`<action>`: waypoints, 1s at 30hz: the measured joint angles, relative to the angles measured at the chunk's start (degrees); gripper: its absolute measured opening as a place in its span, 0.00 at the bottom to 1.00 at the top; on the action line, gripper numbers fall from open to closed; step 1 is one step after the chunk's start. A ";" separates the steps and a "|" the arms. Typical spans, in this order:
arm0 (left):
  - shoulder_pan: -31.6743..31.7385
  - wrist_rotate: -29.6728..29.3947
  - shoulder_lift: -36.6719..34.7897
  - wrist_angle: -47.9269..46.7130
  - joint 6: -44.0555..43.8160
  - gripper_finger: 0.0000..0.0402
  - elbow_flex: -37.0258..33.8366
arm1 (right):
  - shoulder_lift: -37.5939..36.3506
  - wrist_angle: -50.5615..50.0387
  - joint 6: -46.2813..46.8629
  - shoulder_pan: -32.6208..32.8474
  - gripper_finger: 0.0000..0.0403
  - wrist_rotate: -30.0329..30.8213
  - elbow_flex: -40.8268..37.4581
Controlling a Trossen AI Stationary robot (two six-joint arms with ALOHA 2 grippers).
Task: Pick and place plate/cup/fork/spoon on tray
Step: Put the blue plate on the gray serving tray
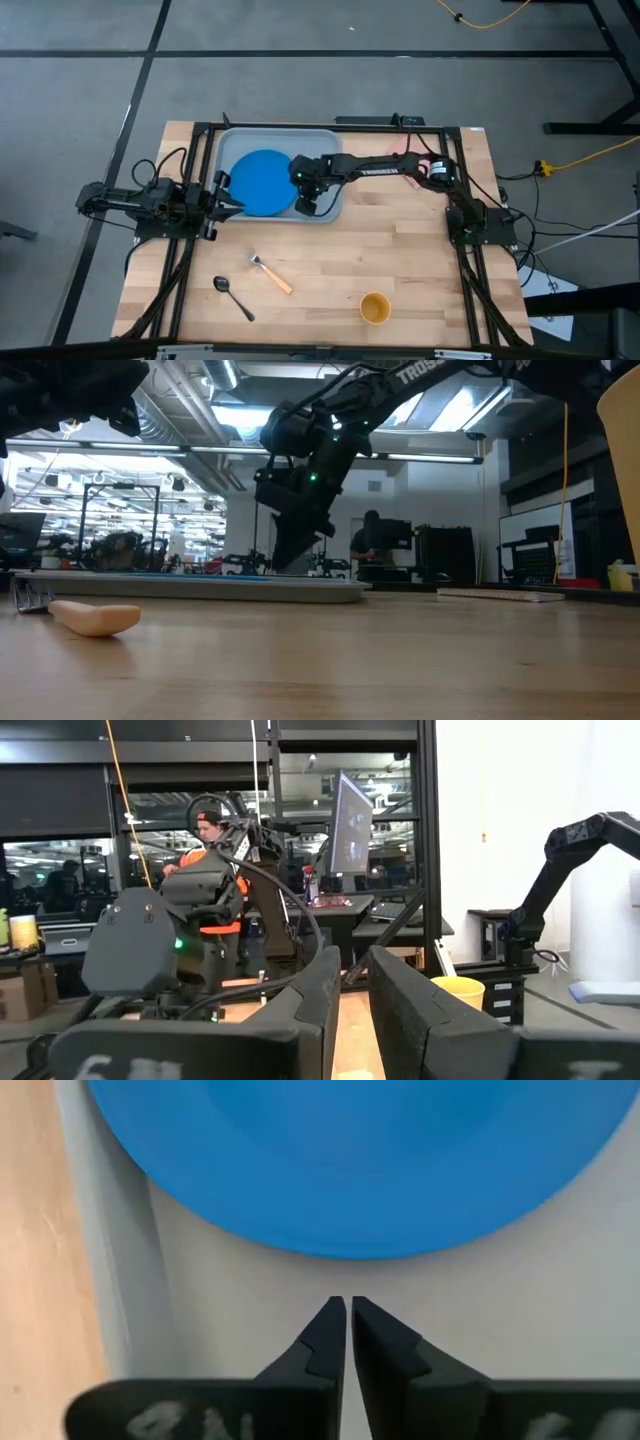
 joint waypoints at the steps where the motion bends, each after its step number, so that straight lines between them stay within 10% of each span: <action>1: 0.01 0.00 0.00 -0.02 0.00 0.12 0.00 | 0.23 0.97 0.00 0.14 0.07 0.00 0.02; 30: 0.01 0.00 0.00 0.00 -0.02 0.12 -0.01 | 3.23 6.21 0.14 -0.43 0.07 -1.99 0.00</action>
